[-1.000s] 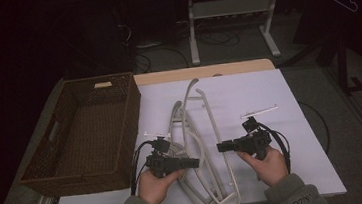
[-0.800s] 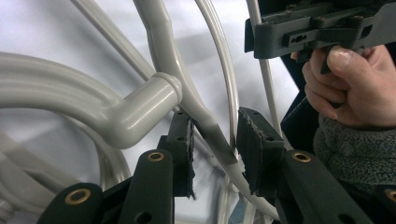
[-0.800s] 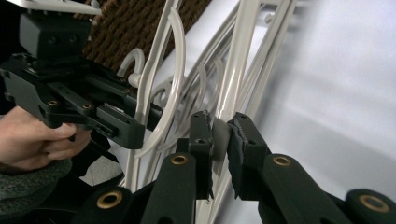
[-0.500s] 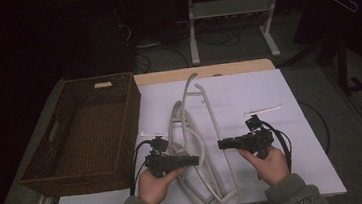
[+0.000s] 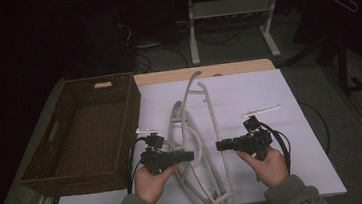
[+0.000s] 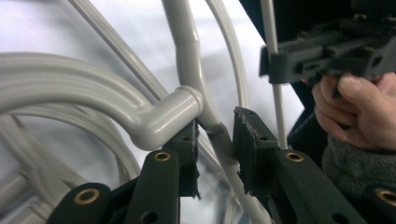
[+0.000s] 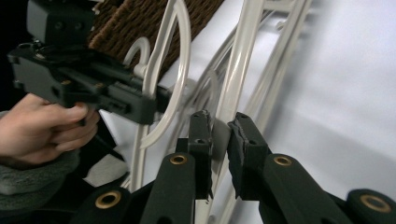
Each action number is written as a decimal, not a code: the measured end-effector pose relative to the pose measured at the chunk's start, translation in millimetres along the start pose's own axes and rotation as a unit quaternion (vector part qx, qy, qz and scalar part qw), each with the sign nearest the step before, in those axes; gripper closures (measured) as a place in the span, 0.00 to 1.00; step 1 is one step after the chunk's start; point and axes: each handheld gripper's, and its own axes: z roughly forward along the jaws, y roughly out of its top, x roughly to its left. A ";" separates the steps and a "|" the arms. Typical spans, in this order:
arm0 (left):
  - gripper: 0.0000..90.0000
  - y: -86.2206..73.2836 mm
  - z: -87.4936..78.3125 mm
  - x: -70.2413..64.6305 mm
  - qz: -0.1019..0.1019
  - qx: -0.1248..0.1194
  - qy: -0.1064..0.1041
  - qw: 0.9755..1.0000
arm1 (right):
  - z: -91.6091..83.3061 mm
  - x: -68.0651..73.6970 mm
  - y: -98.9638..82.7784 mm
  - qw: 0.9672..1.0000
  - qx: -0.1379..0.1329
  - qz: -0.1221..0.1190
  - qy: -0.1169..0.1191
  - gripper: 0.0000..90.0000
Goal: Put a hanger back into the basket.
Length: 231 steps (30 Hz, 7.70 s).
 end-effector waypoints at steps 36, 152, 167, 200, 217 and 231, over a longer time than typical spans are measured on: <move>0.91 15.9 -47.1 4.2 -0.014 -0.006 -0.070 0.997 | -35.8 18.8 0.3 0.993 -0.101 -0.046 0.045 0.57; 0.78 50.6 -264.0 171.4 -0.173 -0.066 0.243 0.952 | -25.5 -5.2 -4.3 0.995 -0.062 -0.064 -0.035 0.56; 0.77 46.8 -258.6 145.8 -0.124 -0.083 0.210 0.966 | -24.3 -7.9 -3.7 0.995 -0.056 -0.068 -0.051 0.55; 0.64 35.2 -187.8 66.4 -0.012 -0.059 0.140 0.988 | -6.2 -8.0 0.4 0.993 -0.020 -0.090 -0.079 0.51; 0.56 19.2 -163.8 34.1 0.030 -0.044 0.112 0.992 | -4.5 -3.7 -0.5 0.992 -0.018 -0.098 -0.083 0.50; 0.52 -0.6 -123.0 14.1 0.048 -0.029 0.084 0.995 | 9.0 2.9 -1.8 0.991 0.007 -0.111 -0.079 0.49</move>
